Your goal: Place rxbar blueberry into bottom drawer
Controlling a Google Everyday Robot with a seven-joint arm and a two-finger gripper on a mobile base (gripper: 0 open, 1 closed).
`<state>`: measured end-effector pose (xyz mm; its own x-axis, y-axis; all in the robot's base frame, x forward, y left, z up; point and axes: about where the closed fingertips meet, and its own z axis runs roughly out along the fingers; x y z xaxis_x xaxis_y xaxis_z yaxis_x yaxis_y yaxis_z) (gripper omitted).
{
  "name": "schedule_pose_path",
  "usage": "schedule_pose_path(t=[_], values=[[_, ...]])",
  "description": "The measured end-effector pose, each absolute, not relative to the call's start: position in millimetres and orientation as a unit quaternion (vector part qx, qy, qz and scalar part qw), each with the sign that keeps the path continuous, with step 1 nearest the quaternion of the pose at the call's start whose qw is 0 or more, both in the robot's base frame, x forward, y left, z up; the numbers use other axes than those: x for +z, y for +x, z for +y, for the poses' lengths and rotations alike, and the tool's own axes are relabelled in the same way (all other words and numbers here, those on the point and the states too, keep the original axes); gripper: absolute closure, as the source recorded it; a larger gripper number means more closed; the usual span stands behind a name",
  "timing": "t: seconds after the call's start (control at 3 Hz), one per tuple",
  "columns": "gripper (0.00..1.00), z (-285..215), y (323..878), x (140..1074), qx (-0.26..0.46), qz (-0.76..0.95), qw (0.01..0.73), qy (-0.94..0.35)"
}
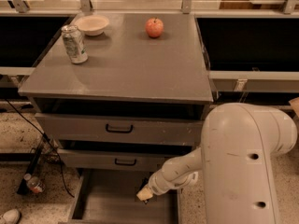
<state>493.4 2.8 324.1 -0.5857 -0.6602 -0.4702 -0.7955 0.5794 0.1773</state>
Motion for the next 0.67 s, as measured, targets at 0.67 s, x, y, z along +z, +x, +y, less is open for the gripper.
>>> schedule_pose_path(t=[0.67], values=[[1.0, -15, 488, 282, 0.146, 0.903, 0.173, -0.365]])
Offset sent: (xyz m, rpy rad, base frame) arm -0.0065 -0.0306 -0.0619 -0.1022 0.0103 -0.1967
